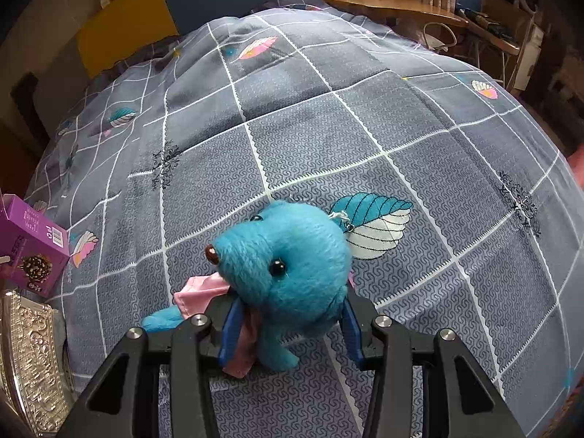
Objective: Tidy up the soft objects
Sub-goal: 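Carry the foam block into the gold tray and open the left tool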
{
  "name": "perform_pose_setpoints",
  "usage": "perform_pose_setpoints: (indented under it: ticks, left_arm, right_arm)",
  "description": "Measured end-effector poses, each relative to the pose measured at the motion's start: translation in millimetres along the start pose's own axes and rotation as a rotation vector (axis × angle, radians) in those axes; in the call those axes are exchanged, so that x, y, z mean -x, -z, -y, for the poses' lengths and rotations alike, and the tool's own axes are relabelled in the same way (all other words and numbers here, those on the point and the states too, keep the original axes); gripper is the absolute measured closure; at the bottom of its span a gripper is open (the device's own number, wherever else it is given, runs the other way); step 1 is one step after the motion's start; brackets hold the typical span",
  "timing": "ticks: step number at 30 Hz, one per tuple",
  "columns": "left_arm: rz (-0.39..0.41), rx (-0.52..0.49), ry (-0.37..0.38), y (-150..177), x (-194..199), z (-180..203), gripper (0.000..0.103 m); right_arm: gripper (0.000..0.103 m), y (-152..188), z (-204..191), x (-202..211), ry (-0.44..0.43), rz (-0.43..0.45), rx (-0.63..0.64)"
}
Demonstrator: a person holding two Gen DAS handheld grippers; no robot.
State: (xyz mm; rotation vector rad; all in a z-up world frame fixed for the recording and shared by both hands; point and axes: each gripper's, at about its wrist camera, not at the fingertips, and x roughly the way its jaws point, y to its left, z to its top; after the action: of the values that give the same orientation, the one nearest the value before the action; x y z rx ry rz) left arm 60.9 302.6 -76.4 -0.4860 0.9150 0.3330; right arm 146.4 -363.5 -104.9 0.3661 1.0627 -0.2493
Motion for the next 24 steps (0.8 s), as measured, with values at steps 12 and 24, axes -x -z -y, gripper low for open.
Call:
perform_pose_setpoints:
  ticks: [12,24]
  left_arm:
    - [0.079,-0.137,-0.099,21,17,23,0.062]
    - [0.141,-0.280,-0.049,44,52,64,0.062]
  right_arm:
    - [0.056,-1,1,-1,-0.004,0.000,-0.007]
    - [0.056,-2,-1,-1,-0.007,0.010,-0.004]
